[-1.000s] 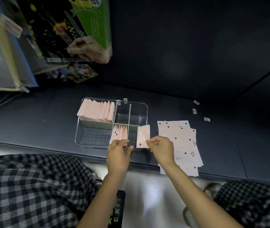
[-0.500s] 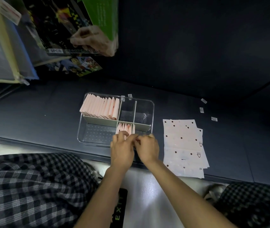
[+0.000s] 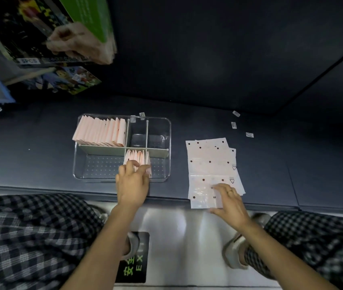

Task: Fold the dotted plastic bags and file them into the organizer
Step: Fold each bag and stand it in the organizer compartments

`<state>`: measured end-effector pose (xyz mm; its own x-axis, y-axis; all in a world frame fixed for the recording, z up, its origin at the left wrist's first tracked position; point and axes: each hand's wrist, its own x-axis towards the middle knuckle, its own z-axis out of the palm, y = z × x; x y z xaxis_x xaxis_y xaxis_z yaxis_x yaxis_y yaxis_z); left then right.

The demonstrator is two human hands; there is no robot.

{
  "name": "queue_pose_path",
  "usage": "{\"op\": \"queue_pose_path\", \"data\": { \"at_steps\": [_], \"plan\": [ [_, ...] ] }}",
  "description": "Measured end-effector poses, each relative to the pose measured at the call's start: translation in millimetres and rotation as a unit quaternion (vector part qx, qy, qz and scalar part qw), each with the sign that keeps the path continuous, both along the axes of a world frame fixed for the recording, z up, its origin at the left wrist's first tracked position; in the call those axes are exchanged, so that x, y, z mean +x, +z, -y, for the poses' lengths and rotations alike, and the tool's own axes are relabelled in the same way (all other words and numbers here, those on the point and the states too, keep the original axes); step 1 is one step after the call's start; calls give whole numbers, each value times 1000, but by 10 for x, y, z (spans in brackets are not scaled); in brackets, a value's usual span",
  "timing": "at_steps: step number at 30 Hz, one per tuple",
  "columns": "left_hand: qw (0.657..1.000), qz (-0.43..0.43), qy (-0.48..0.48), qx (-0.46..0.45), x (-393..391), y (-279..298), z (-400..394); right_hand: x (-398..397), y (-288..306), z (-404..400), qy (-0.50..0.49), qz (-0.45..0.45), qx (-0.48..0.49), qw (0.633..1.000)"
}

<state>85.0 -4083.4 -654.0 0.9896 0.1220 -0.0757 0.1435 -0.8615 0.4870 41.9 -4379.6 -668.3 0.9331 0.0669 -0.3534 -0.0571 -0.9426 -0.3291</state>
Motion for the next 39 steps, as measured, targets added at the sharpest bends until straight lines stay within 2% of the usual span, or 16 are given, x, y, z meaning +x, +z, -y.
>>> {"op": "queue_pose_path", "data": {
  "at_steps": [6, 12, 14, 18, 21, 24, 27, 32, 39],
  "plan": [
    [999, -5, 11, 34, -9, 14, 83, -124, -139, 175, 69, 38, -58, 995],
    [997, 4, 20, 72, -45, 47, 165, 1, -5, 253, 93, 18, -36, 995],
    [997, 11, 22, 78, -60, 56, 203, 94, 99, 269, 108, -17, -14, 994],
    [997, 25, 24, 65, -74, 95, 314, 382, 401, 249, 120, -167, 106, 973],
    [996, 71, 22, 41, -70, 168, 435, 663, 556, 198, 128, -176, 107, 970],
    [985, 168, -33, 7, -98, 240, 634, 943, 553, 169, 108, -149, 84, 979],
    [969, 195, -148, -25, -169, 233, 884, 1122, 440, 152, 71, -132, 48, 988],
    [960, 88, -264, -25, -361, -10, 1180, 1215, 187, 150, 24, -124, -12, 992],
    [927, -10, -359, 107, -520, -284, 1172, 1218, 21, 101, 17, -98, -58, 993]
  ]
}}
